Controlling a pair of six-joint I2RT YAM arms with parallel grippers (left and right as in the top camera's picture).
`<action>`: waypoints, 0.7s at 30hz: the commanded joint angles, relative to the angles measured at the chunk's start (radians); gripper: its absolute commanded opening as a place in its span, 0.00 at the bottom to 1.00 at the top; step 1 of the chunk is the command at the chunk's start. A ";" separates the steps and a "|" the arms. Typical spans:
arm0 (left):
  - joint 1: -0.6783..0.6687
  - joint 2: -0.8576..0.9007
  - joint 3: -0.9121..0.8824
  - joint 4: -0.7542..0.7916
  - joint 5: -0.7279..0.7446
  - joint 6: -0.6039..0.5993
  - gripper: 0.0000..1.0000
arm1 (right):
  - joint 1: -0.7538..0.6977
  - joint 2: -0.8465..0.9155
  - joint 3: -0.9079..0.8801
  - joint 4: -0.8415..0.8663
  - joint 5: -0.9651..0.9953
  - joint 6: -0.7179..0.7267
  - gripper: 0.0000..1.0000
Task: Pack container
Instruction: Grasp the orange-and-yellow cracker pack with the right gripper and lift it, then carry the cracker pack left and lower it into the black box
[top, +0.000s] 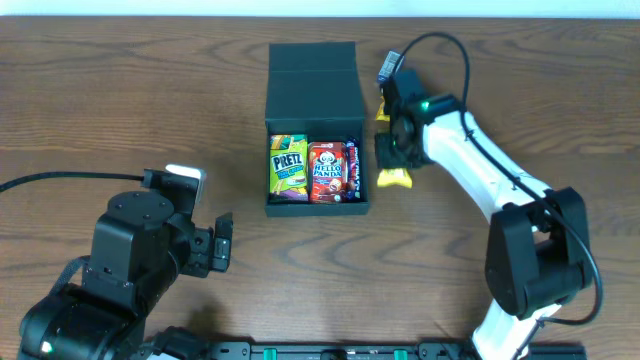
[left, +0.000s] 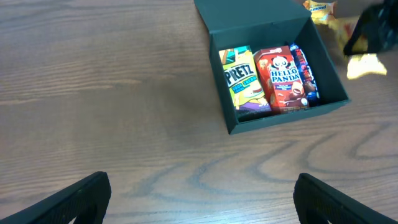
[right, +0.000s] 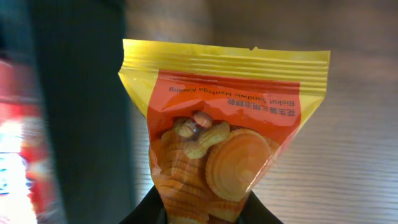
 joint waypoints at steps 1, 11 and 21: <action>0.002 0.000 -0.003 -0.003 -0.009 -0.004 0.95 | 0.003 -0.003 0.098 -0.036 0.007 -0.001 0.20; 0.002 0.000 -0.003 -0.003 -0.009 -0.005 0.95 | 0.042 -0.003 0.317 -0.101 -0.065 0.000 0.19; 0.002 0.000 -0.003 -0.003 -0.009 -0.004 0.95 | 0.209 -0.003 0.319 -0.086 -0.072 0.042 0.17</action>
